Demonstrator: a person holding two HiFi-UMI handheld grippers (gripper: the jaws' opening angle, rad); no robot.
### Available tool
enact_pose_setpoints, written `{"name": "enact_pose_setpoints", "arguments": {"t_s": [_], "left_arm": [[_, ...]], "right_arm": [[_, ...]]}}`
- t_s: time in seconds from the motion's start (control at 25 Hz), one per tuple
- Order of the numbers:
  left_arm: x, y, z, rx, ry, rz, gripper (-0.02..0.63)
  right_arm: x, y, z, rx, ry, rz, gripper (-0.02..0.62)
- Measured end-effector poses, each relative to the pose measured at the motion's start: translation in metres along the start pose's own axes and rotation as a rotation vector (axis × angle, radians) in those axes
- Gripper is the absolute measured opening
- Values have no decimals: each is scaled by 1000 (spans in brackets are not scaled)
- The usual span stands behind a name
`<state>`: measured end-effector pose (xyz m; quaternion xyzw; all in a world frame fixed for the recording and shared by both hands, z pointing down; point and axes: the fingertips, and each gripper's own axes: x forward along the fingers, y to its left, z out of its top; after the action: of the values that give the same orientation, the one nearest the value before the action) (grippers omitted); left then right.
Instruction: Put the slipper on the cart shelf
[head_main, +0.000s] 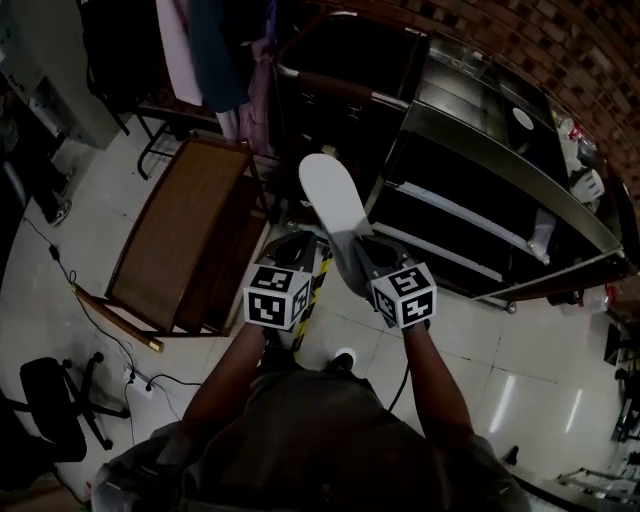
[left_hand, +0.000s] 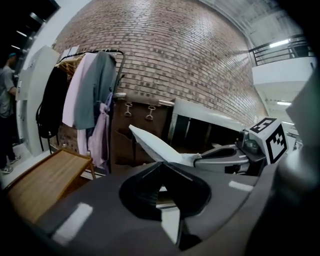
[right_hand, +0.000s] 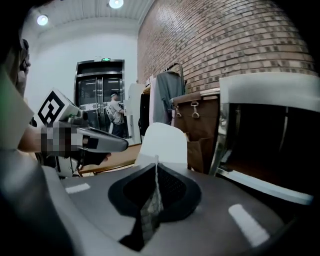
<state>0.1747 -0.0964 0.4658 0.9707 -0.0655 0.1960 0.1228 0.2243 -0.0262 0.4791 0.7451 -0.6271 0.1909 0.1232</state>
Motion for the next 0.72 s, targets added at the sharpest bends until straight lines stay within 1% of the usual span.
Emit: {"name": "enact_pose_setpoints", "arguments": {"t_s": [0.2,0.4,0.52,0.72], "left_arm": [[31,-97,-14,44,32,-90,8],[61,-177,-17,101,63,-195,8],[83,-211,-14,132,76,-259,8],[123,-254,-16,159,105,-351,8]], "right_arm": [[-80,-57,-38,44,-10,-93,9],[-143,-109,-74,115,2,-201,9],[-170,-139,-88,154,0,-271,9],[-200,-183,-113,209,19,-363,9]]}}
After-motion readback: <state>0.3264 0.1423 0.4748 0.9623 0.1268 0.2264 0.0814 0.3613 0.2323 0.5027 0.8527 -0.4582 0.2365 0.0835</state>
